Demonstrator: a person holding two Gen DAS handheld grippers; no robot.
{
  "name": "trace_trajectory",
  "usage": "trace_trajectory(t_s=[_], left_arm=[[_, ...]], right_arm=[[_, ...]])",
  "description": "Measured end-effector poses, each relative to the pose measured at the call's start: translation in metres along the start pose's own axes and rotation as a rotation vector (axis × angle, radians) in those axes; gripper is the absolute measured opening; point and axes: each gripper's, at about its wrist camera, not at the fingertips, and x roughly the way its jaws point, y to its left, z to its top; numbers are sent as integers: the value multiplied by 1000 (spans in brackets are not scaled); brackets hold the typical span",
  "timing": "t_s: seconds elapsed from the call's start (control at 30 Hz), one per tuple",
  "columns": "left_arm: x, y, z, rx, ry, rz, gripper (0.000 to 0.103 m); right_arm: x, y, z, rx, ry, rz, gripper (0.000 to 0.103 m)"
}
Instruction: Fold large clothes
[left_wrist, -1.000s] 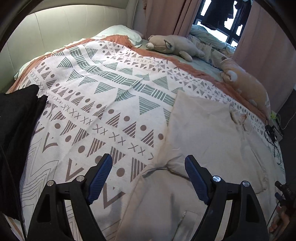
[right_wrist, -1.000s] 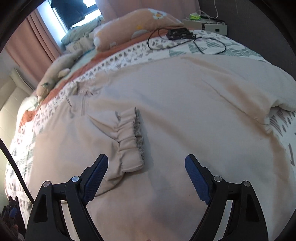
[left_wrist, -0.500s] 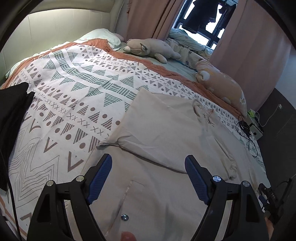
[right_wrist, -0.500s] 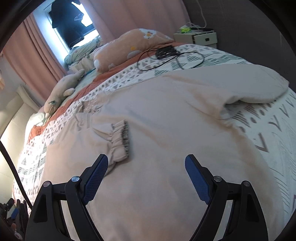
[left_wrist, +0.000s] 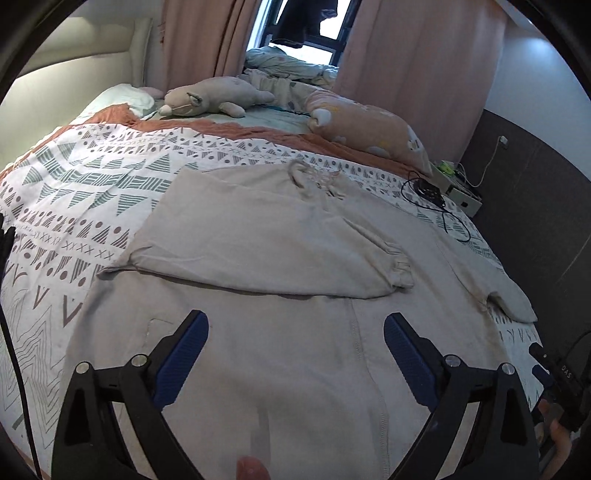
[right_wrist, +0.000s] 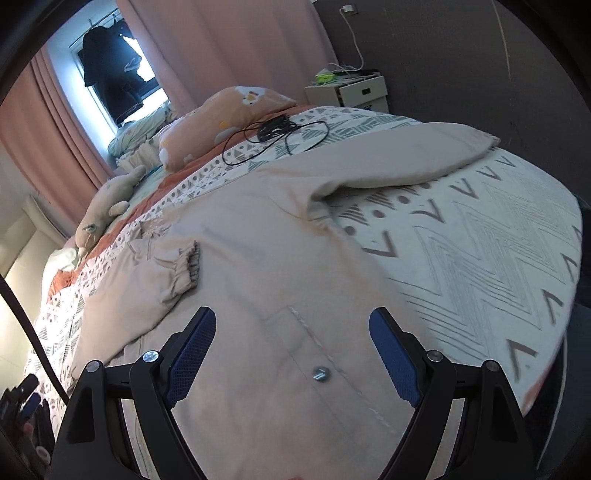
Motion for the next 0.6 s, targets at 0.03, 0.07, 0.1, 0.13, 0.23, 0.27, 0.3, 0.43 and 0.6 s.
trace_trajectory(t_s=[0.03, 0.07, 0.1, 0.13, 0.23, 0.27, 0.3, 0.43, 0.6], left_arm=[[2, -6, -1, 13, 0, -11, 98], [4, -12, -3, 24, 4, -20, 98], [7, -18, -4, 32, 14, -28, 98], [10, -23, -4, 38, 26, -44, 98], [16, -33, -5, 35, 16, -94, 98], [16, -36, -5, 41, 3, -104, 98], [16, -41, -5, 55, -12, -114, 98], [17, -59, -9, 108, -96, -148, 98], [21, -83, -6, 151, -166, -92, 98]], right_arm=[[-4, -6, 3, 3, 2, -4, 84], [-11, -13, 3, 7, 3, -12, 84], [-16, -21, 4, 12, 5, -19, 84], [-21, -28, 5, 20, 6, -28, 84], [-37, -52, 7, 35, -13, -64, 84], [-41, -60, 7, 48, -23, -71, 84], [-45, -67, 7, 62, -31, -73, 88], [-54, -91, 5, 104, -46, -53, 103], [-57, -111, 9, 127, -99, -68, 103]])
